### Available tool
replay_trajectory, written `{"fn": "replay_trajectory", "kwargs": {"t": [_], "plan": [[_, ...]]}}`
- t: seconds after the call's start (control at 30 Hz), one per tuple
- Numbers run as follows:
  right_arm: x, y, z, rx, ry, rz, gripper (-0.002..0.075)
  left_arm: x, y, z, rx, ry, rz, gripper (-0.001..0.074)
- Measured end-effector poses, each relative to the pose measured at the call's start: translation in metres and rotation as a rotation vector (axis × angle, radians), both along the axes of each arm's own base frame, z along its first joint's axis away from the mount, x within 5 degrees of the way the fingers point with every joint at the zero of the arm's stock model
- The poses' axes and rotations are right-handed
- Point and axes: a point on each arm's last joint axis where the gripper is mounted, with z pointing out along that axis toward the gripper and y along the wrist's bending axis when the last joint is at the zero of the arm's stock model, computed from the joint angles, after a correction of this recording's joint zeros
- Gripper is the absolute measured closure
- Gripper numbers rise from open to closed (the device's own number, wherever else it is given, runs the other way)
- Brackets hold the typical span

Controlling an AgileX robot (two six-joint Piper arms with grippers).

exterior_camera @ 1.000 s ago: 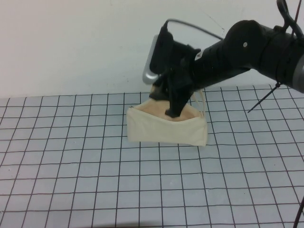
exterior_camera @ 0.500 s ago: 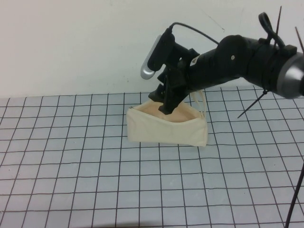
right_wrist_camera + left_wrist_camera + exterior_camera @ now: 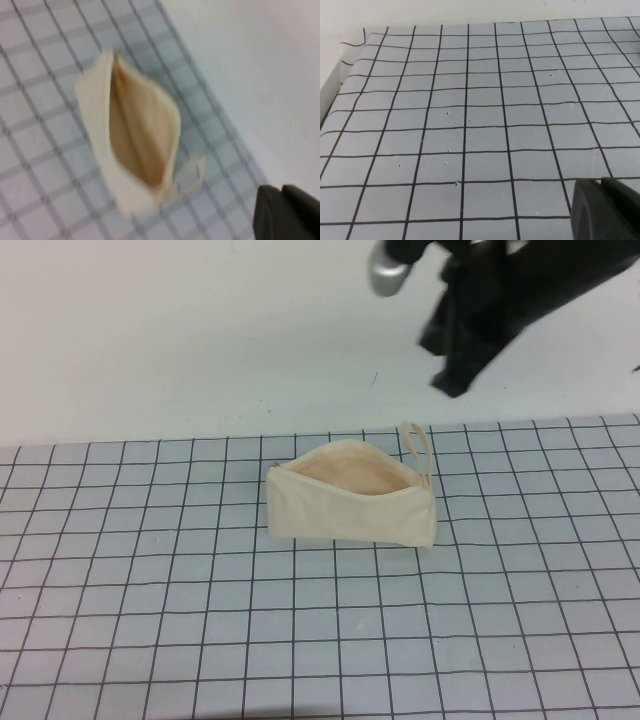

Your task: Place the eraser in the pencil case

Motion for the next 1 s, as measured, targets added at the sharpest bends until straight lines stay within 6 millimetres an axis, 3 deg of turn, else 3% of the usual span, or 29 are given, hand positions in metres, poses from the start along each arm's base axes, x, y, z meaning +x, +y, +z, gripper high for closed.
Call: {"fn": "replay_trajectory", "kwargs": {"t": [0.1, 0.27, 0.43, 0.6, 0.8, 1.0], "plan": [[-0.019, -0.018, 0.011, -0.053, 0.056, -0.079, 0.0717, 0.000, 0.000, 0.000, 0.000, 0.000, 0.000, 0.0736], [-0.053, -0.051, 0.004, -0.121, 0.118, -0.244, 0.0718, 0.000, 0.000, 0.000, 0.000, 0.000, 0.000, 0.0736], [-0.099, -0.084, -0.030, -0.132, 0.167, -0.358, 0.0718, 0.000, 0.000, 0.000, -0.002, 0.000, 0.001, 0.0736], [-0.152, -0.113, -0.063, -0.090, 0.165, -0.362, 0.0719, 0.000, 0.000, 0.000, -0.002, 0.000, 0.001, 0.0736], [-0.206, -0.136, -0.094, 0.072, 0.059, -0.314, 0.0719, 0.000, 0.000, 0.000, -0.002, 0.000, 0.001, 0.0736], [-0.246, -0.156, -0.115, 0.231, -0.091, -0.274, 0.0721, 0.000, 0.000, 0.000, -0.002, 0.000, 0.001, 0.0736]]}}
